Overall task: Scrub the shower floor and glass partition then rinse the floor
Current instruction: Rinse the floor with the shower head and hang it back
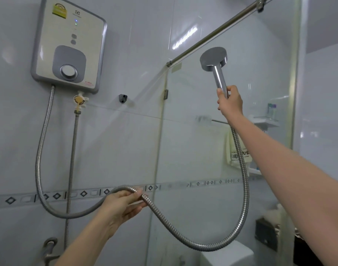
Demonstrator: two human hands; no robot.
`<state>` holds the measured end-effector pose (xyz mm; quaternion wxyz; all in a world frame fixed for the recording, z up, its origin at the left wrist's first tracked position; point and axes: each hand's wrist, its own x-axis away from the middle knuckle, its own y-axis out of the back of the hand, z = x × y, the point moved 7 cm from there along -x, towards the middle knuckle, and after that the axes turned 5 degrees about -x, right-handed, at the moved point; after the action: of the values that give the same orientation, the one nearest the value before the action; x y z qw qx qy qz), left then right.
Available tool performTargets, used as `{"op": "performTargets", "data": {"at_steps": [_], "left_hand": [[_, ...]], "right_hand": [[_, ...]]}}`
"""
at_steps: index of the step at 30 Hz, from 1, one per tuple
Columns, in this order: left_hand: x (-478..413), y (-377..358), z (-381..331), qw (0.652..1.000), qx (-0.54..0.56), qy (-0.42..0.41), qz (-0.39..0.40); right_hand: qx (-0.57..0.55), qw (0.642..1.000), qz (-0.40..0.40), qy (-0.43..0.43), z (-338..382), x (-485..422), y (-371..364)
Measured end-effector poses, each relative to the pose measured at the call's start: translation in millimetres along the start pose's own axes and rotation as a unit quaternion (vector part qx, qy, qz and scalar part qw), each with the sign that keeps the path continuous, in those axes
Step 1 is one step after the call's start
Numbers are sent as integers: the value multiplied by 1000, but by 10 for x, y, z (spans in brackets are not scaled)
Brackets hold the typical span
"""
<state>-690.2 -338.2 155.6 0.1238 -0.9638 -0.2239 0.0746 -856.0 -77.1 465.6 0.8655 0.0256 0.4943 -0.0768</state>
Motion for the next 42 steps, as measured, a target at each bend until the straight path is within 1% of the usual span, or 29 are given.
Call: {"op": "performTargets", "data": {"at_steps": [9, 16, 26, 29, 35, 42], "left_hand": [[273, -280, 18, 998, -50, 1, 35], [301, -442, 9, 998, -52, 1, 22], [382, -711, -21, 998, -60, -8, 19], [457, -810, 4, 998, -50, -9, 38], [635, -989, 81, 991, -88, -9, 97], [689, -1062, 175, 990, -72, -3, 123]], "right_hand": [[21, 999, 24, -16, 8, 144, 391], [30, 998, 54, -29, -100, 386, 708], [44, 996, 67, -40, -69, 863, 1183], [50, 995, 74, -44, -52, 990, 1361], [41, 993, 98, -55, 15, 1203, 1705], [56, 987, 135, -60, 31, 1540, 1982]]}}
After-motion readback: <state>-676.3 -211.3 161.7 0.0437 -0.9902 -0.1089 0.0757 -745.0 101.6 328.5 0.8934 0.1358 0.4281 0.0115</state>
